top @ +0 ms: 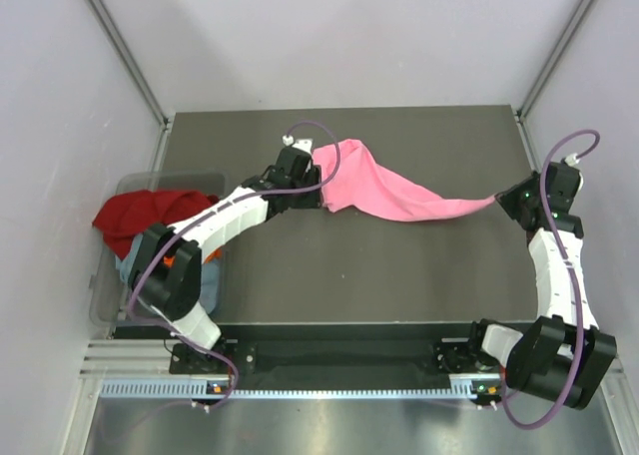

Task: Fold and stack the t-shirts
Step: Flatten the tshirt out

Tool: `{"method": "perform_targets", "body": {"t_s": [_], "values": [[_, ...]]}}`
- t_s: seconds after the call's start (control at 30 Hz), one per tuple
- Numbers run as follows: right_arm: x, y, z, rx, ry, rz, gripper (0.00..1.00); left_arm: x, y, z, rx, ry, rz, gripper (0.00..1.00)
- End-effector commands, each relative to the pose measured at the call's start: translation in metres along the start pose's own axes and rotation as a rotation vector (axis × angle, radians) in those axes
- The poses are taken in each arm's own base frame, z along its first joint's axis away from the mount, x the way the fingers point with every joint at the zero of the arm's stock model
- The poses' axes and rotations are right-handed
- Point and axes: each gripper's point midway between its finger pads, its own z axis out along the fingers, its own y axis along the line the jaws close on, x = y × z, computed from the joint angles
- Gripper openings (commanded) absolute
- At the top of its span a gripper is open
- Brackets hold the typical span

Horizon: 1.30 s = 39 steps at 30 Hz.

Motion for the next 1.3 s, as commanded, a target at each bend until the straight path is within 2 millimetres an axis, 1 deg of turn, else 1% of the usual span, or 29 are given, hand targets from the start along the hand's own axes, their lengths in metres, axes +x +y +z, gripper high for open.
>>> {"method": "perform_targets", "body": {"t_s": [0.0,0.03,0.07,0.1,0.17,0.2,0.27,0.33,0.37,0.4,0.47,0.6,0.63,0.67,0.7,0.73,0.77,0.8,0.83,0.87,0.93,0.97,1.0,1.03,1.07,1.13,1.17,1.23,1.27], "values": [[-0.017,0.026,-0.007,-0.094,-0.050,-0.021,0.00,0.004,0.004,0.029,0.041,-0.035,-0.102,0.50],[-0.016,0.027,-0.006,-0.103,-0.044,-0.016,0.00,0.000,0.007,0.038,0.058,-0.054,-0.126,0.52],[-0.016,0.028,-0.006,-0.104,-0.045,-0.017,0.00,-0.008,0.009,0.039,0.063,-0.081,-0.133,0.52],[-0.015,0.030,-0.006,-0.116,-0.040,-0.015,0.00,-0.001,0.003,0.047,0.114,-0.045,-0.148,0.52],[-0.012,0.030,-0.006,-0.126,-0.033,-0.010,0.00,-0.012,0.006,0.056,0.132,-0.055,-0.175,0.53],[-0.011,0.033,-0.006,-0.137,-0.028,-0.011,0.00,-0.005,0.010,0.067,0.122,-0.030,-0.180,0.53],[-0.009,0.033,-0.006,-0.136,-0.023,-0.012,0.00,-0.009,0.009,0.076,0.121,-0.032,-0.184,0.53],[-0.009,0.032,-0.005,-0.133,-0.027,-0.017,0.00,-0.003,0.011,0.089,0.113,-0.015,-0.185,0.53],[-0.010,0.033,-0.005,-0.136,-0.028,-0.021,0.00,-0.009,0.011,0.093,0.109,-0.025,-0.184,0.52],[-0.009,0.033,-0.004,-0.138,-0.024,-0.022,0.00,-0.005,0.013,0.102,0.101,-0.013,-0.185,0.52],[-0.005,0.034,-0.002,-0.145,-0.014,-0.024,0.00,-0.010,0.014,0.109,0.104,-0.010,-0.189,0.49],[0.006,0.035,0.000,-0.149,0.009,-0.040,0.00,-0.007,0.016,0.118,0.104,0.000,-0.192,0.48],[0.010,0.034,0.000,-0.150,0.016,-0.043,0.00,-0.009,0.016,0.119,0.108,-0.001,-0.193,0.47],[0.010,0.034,0.000,-0.150,0.014,-0.043,0.00,-0.014,0.012,0.120,0.118,-0.008,-0.189,0.41],[0.010,0.034,-0.001,-0.151,0.013,-0.039,0.00,-0.015,0.011,0.122,0.122,-0.010,-0.183,0.27],[0.011,0.034,-0.001,-0.151,0.014,-0.042,0.00,-0.011,0.015,0.122,0.101,0.012,-0.182,0.22],[0.011,0.034,-0.001,-0.149,0.014,-0.042,0.00,-0.018,0.016,0.120,0.086,0.006,-0.185,0.16],[0.010,0.034,-0.002,-0.148,0.009,-0.043,0.00,-0.022,0.022,0.117,0.041,0.000,-0.188,0.06],[0.007,0.036,-0.004,-0.149,0.002,-0.048,0.00,-0.013,0.029,0.109,-0.006,0.053,-0.190,0.03],[0.006,0.034,-0.004,-0.136,0.006,-0.054,0.00,-0.025,0.028,0.102,-0.019,0.041,-0.188,0.00],[-0.003,0.035,-0.008,-0.109,-0.017,-0.069,0.00,-0.039,0.032,0.075,-0.074,0.039,-0.165,0.00],[-0.004,0.029,-0.009,-0.075,-0.008,-0.081,0.00,-0.046,0.031,0.051,-0.091,0.056,-0.136,0.00],[-0.010,0.025,-0.009,-0.042,-0.025,-0.084,0.00,-0.049,0.032,0.039,-0.103,0.058,-0.122,0.00],[-0.017,0.027,-0.013,-0.036,-0.038,-0.089,0.00,-0.052,0.036,0.027,-0.130,0.051,-0.109,0.00],[-0.018,0.026,-0.015,-0.024,-0.038,-0.089,0.00,-0.054,0.039,0.006,-0.148,0.052,-0.098,0.00],[-0.025,0.027,-0.022,-0.021,-0.060,-0.088,0.00,-0.050,0.046,-0.013,-0.175,0.060,-0.066,0.00],[-0.026,0.028,-0.027,-0.024,-0.069,-0.085,0.00,-0.045,0.050,-0.028,-0.180,0.071,-0.048,0.00],[-0.026,0.031,-0.033,-0.039,-0.073,-0.082,0.00,-0.033,0.051,-0.039,-0.171,0.102,-0.030,0.00],[-0.026,0.031,-0.038,-0.041,-0.075,-0.082,0.00,-0.032,0.044,-0.049,-0.133,0.108,-0.014,0.00]]}}
